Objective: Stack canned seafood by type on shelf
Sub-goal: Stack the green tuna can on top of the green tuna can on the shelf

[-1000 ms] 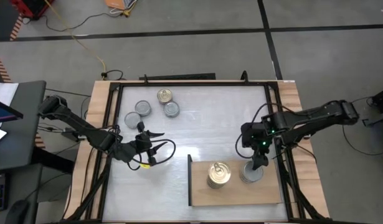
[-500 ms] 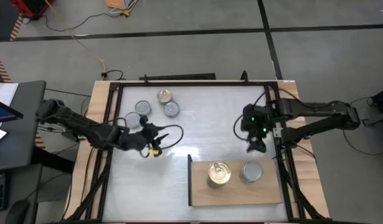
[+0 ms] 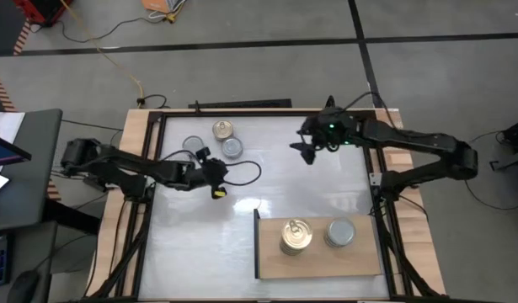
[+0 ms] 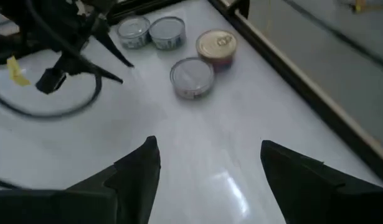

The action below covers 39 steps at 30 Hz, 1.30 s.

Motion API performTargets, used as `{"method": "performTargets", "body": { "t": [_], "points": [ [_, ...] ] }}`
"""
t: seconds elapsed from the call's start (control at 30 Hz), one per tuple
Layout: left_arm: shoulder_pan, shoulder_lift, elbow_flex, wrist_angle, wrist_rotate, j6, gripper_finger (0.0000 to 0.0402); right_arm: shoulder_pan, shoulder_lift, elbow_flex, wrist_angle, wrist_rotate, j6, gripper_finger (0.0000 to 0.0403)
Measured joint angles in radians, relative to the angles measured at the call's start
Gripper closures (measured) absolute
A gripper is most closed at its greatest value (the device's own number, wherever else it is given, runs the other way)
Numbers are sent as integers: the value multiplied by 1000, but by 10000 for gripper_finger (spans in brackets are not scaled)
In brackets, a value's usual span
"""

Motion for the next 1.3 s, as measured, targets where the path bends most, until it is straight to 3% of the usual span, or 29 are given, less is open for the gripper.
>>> {"method": "performTargets", "body": {
  "t": [0.27, 0.47, 0.8, 1.07, 1.3],
  "points": [
    [-1, 90, 0, 63, -14, 142, 279, -37, 174, -2, 108, 0, -128, 101],
    [-2, 21, 0, 56, 26, 191, 279, -68, 197, -2, 193, -1, -120, 101],
    [31, 4, 0, 86, 23, 310, 279, -48, 216, -1, 485, -13, -187, 101],
    [105, 4, 0, 131, -42, 230, 278, -82, 213, 43, 575, -63, -229, 101],
    [137, 4, 0, 202, 47, 147, 278, -133, 237, 42, 614, -160, -264, 101]
  ]
}}
